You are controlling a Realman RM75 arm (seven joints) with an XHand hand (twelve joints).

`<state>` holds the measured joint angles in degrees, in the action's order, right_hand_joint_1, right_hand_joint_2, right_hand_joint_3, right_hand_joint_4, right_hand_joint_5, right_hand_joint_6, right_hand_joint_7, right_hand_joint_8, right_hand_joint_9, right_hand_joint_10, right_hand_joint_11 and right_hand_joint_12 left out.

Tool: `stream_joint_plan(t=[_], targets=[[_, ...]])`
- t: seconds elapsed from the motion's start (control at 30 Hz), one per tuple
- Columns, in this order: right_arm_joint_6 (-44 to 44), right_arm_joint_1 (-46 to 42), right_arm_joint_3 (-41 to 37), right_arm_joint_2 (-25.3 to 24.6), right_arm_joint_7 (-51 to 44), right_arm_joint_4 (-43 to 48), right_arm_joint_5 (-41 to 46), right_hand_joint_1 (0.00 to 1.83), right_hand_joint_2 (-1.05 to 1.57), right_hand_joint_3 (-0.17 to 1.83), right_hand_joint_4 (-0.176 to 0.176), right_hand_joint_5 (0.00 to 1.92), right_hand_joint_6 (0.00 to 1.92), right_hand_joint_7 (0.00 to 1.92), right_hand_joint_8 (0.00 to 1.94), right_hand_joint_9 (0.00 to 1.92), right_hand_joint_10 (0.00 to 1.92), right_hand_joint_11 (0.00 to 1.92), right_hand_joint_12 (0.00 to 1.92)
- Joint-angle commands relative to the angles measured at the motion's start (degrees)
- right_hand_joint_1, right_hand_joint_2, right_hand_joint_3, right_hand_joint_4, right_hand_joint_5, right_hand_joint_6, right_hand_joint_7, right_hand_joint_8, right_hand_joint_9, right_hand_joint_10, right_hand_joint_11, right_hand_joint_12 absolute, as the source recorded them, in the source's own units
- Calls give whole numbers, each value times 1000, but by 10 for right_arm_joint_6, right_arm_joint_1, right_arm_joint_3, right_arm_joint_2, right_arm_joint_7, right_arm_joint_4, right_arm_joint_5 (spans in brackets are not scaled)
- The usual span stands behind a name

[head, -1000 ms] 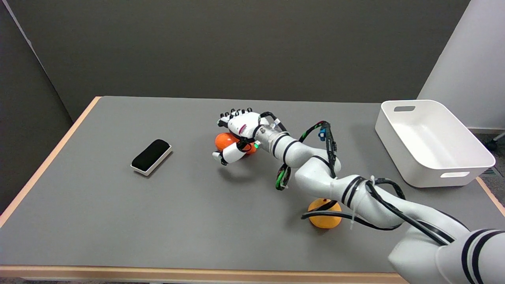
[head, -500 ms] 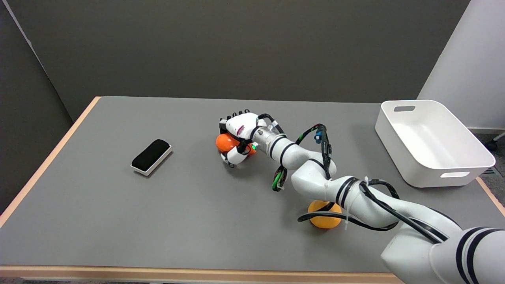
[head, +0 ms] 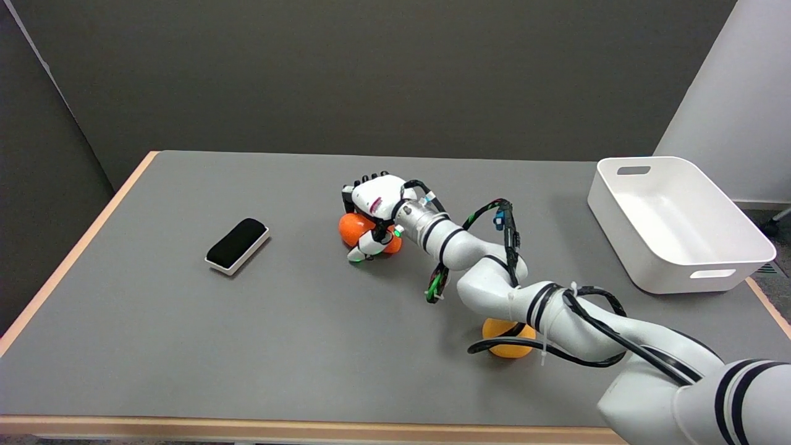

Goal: Pick up mango.

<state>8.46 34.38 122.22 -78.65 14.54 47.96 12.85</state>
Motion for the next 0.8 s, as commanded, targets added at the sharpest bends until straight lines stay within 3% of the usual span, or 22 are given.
stream_joint_plan(t=[0.03, 0.47, 0.63, 0.8], targets=[[37, -13, -38, 30, -19, 81, -1, 1191, 1213, 132, -176, 526, 1511, 855, 1397, 853, 1313, 908, 1921], [33, -82, -257, 113, -144, 336, -1, 1197, 1177, 186, -176, 549, 1487, 869, 1390, 857, 1313, 919, 1921], [-9, -118, -363, 156, -208, 369, 3, 1198, 1173, 192, -176, 552, 1486, 872, 1388, 860, 1315, 923, 1921], [-42, -165, -468, 187, -210, 369, 8, 1215, 1167, 193, -176, 554, 1479, 871, 1379, 854, 1335, 925, 1921]])
